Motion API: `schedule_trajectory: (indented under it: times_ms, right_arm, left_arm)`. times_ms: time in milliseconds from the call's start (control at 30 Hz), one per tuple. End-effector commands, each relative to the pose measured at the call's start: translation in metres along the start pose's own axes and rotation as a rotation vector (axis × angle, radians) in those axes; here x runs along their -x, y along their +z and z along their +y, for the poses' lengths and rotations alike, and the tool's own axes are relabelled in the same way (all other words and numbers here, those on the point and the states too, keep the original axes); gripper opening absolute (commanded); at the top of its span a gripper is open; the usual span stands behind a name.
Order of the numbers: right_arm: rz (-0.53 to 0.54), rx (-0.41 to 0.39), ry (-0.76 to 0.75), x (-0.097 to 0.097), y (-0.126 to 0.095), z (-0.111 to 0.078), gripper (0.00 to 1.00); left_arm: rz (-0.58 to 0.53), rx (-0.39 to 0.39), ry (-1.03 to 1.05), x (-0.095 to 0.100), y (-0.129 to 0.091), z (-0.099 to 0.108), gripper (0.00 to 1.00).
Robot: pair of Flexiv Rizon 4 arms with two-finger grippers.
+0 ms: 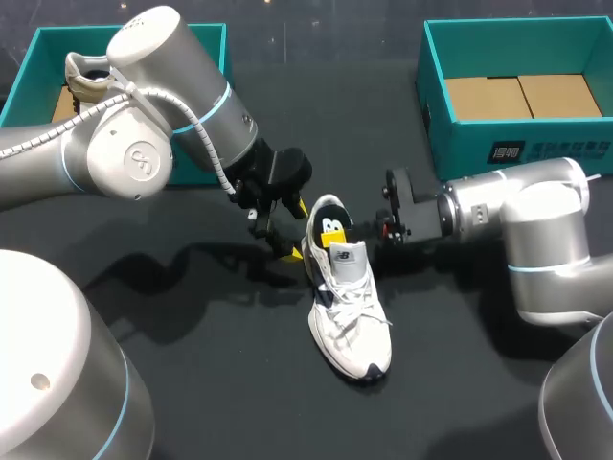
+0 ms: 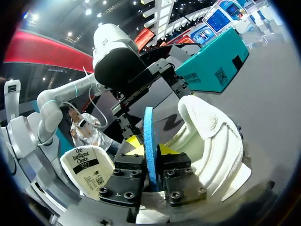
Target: Take the shoe out of the shoebox, open the shoe tongue, remove and reinsert the insole, then place the shoe into the shoebox
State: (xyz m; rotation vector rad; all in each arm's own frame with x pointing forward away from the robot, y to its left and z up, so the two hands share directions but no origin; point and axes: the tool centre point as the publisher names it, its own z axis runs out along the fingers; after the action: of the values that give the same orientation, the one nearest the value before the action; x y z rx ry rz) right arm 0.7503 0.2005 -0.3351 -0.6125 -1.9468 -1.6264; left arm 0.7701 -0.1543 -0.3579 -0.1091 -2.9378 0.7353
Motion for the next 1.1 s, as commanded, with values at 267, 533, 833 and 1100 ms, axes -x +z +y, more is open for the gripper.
schedule_trajectory:
  times_ms: [267,533,833,1100]
  right_arm:
    - [-0.045,-0.027,-0.033,0.0,-0.01,0.023,0.45]
    - [-0.043,-0.026,-0.001,0.013,-0.007,0.024,0.0]
    - [-0.054,-0.012,0.11,0.009,-0.002,-0.008,0.0]
    - [-0.099,-0.018,0.099,-0.005,-0.002,-0.004,0.21]
  left_arm:
    - [-0.001,0.002,0.0,0.0,0.0,0.0,1.0]
    - [-0.001,0.002,0.0,0.0,0.0,0.0,1.0]
    - [-0.001,0.002,0.0,0.0,0.0,0.0,1.0]
    - [-0.001,0.002,0.0,0.0,0.0,0.0,1.0]
